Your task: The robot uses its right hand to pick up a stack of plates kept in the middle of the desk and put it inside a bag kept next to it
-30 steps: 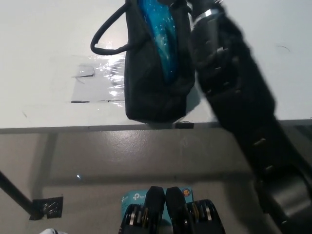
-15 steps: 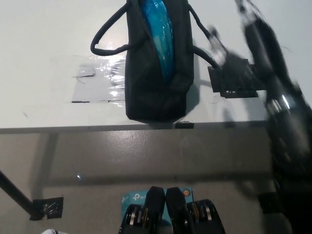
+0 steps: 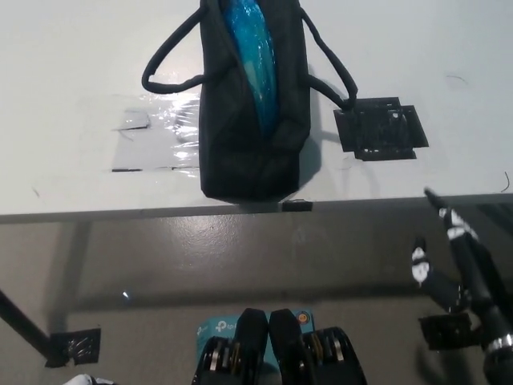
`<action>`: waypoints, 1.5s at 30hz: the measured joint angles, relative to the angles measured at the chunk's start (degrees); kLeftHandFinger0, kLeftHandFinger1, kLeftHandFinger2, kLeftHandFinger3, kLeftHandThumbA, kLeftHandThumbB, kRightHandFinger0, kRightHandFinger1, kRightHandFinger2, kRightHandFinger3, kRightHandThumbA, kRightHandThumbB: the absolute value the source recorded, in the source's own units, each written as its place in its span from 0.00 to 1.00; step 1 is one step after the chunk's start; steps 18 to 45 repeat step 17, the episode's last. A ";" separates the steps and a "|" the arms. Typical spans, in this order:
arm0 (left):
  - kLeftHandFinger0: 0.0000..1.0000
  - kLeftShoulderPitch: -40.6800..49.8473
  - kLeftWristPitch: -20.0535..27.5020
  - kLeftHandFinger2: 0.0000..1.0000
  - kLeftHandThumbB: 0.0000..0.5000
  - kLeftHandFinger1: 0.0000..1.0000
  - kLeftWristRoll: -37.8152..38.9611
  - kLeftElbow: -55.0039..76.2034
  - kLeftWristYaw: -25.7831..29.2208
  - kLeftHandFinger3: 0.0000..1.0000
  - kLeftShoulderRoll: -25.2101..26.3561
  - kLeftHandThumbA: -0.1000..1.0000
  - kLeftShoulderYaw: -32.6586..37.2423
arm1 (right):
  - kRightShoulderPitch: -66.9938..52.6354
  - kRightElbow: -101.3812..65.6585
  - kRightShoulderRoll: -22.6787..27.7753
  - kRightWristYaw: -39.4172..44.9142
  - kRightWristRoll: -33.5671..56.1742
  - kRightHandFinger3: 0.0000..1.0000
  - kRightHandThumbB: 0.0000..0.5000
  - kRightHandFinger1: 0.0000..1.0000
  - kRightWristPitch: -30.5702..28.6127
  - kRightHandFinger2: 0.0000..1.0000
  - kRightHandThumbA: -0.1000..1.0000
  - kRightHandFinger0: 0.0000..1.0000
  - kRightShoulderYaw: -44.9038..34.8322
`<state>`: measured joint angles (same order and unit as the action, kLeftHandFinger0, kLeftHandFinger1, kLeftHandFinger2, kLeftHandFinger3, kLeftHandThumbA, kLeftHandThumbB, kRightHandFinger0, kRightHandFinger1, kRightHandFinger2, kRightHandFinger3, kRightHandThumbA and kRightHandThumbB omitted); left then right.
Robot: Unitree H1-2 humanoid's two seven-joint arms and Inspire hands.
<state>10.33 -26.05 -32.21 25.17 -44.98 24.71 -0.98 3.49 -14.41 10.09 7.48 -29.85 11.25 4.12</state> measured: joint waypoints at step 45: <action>0.75 0.01 0.00 0.87 0.00 0.74 0.18 -0.19 0.00 0.96 -0.11 0.35 -0.09 | -6.47 25.87 0.08 -12.93 -0.45 1.00 0.38 1.00 -15.63 1.00 0.00 0.87 -0.13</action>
